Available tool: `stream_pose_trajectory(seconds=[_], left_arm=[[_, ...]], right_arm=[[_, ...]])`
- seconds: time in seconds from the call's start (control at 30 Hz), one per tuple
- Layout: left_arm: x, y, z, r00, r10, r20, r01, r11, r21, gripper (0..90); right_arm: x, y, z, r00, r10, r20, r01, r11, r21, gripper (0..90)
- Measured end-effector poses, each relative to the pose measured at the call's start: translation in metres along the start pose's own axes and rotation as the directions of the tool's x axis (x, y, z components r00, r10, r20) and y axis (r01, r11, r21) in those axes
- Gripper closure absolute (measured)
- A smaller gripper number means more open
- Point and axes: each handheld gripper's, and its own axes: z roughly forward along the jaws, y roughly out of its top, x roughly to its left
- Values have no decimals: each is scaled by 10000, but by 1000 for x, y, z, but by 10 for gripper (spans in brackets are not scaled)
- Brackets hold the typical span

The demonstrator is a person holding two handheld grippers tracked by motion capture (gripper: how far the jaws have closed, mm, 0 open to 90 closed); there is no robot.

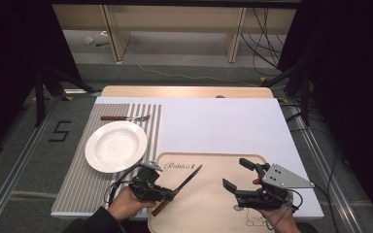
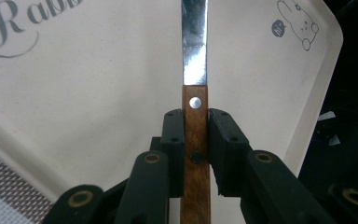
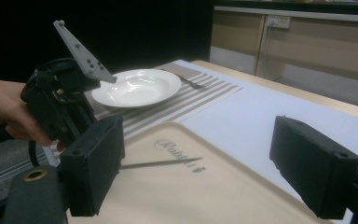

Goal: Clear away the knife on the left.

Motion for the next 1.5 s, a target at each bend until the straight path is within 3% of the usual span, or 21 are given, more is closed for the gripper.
stream_pose_trajectory(seconds=[0.47,0.63,0.73,0.77,0.8,0.83,0.87,0.93,1.13,1.27,1.5], left_arm=[[1,-3,20,9994,-175,-300,188,9988,456,762],[1,-4,22,9992,15,-402,5,9988,496,755],[0,-4,21,9996,158,-255,-145,9987,485,713],[-1,-3,20,9996,185,-233,-177,9993,338,627],[-2,-2,19,9992,295,-282,-288,9993,231,627],[-3,-1,17,9986,407,-335,-402,9991,140,550],[-4,0,16,9978,567,-355,-567,9984,20,550],[-6,2,13,9957,797,-469,-809,9964,-248,440],[-13,5,10,9851,1538,-767,-1592,9848,-691,283],[-17,6,8,9788,1889,-787,-1962,9756,-987,271],[-21,9,9,9685,2368,-766,-2440,9642,-1039,387]], right_arm=[[0,0,-1,10000,-33,-12,33,10000,17,188],[0,0,-1,10000,-40,-21,40,10000,11,188],[0,0,-1,10000,-37,-24,37,10000,16,189],[1,0,-1,10000,-45,-29,45,10000,5,188],[1,0,-1,10000,-45,-29,45,10000,5,188],[1,0,-1,10000,-41,-28,41,10000,17,188],[1,0,-1,10000,-41,-28,41,10000,17,188],[0,0,-1,10000,-37,-30,37,10000,8,188],[0,0,-1,10000,-44,-27,44,10000,14,188],[0,0,-1,10000,-44,-25,44,10000,17,188],[0,0,0,10000,-52,-27,52,10000,5,188]])
